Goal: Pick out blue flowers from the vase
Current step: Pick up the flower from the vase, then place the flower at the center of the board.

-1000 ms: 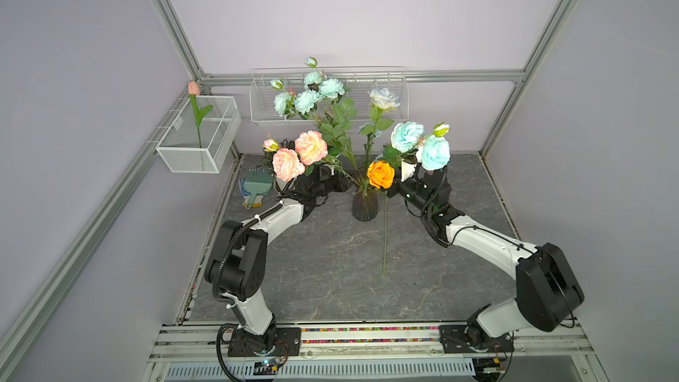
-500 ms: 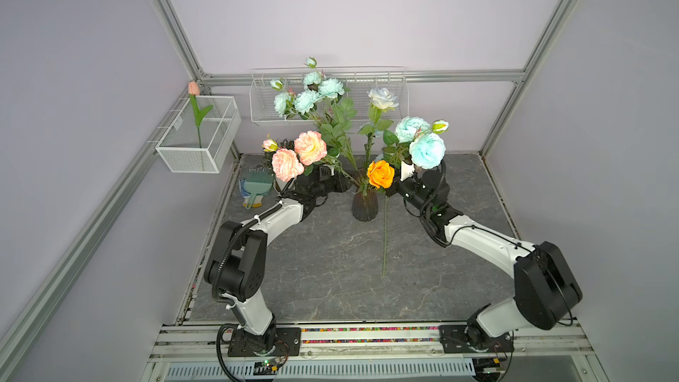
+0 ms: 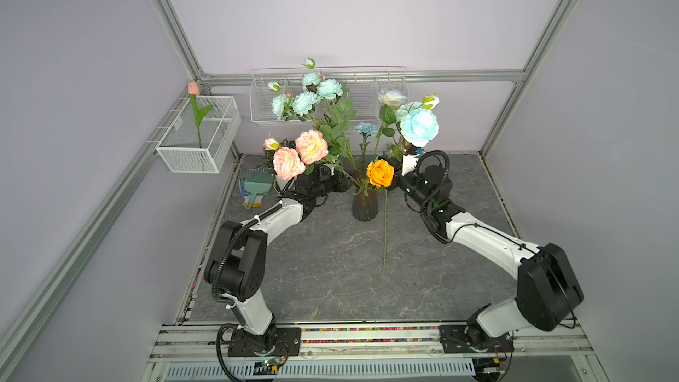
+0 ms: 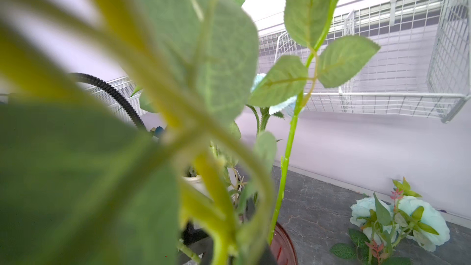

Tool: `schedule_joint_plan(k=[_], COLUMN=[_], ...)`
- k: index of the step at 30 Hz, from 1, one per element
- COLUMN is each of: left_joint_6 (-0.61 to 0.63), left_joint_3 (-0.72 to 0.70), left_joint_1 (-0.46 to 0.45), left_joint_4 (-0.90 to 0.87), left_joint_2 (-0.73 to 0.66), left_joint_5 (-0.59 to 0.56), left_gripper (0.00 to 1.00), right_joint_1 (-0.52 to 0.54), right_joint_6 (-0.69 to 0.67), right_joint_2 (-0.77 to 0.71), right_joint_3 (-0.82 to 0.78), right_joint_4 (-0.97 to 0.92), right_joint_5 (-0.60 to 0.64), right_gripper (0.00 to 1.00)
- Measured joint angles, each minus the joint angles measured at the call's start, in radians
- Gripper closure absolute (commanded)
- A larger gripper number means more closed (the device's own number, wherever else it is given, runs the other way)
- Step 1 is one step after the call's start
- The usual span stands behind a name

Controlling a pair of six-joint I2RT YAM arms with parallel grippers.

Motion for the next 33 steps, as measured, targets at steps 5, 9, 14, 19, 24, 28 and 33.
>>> schedule_joint_plan(k=[5, 9, 14, 19, 24, 28, 33], left_joint_6=[0.000, 0.000, 0.000, 0.000, -0.001, -0.001, -0.001], left_joint_3=[0.000, 0.000, 0.000, 0.000, 0.000, 0.000, 0.000], left_joint_1=[0.000, 0.000, 0.000, 0.000, 0.000, 0.000, 0.000], left_joint_4=[0.000, 0.000, 0.002, 0.003, 0.005, 0.013, 0.024], left_joint_2=[0.000, 0.000, 0.000, 0.000, 0.001, 0.005, 0.009], left_joint_5=[0.000, 0.000, 0.000, 0.000, 0.000, 0.004, 0.008], left_gripper=[0.66, 0.66, 0.66, 0.66, 0.66, 0.66, 0.66], right_joint_1=[-0.002, -0.012, -0.037, -0.091, -0.145, -0.165, -0.200], right_joint_6=[-0.038, -0.062, -0.095, -0.125, -0.167, -0.202, -0.212], right_joint_2=[-0.036, -0.068, -0.116, -0.176, -0.242, -0.287, -0.291], right_joint_3=[0.045, 0.098, 0.193, 0.338, 0.489, 0.571, 0.663], right_joint_4=[-0.055, -0.119, -0.257, -0.443, -0.622, -0.745, -0.923], right_joint_5=[0.000, -0.004, -0.010, -0.031, -0.035, -0.030, -0.031], right_gripper=[0.92, 0.92, 0.92, 0.92, 0.91, 0.91, 0.89])
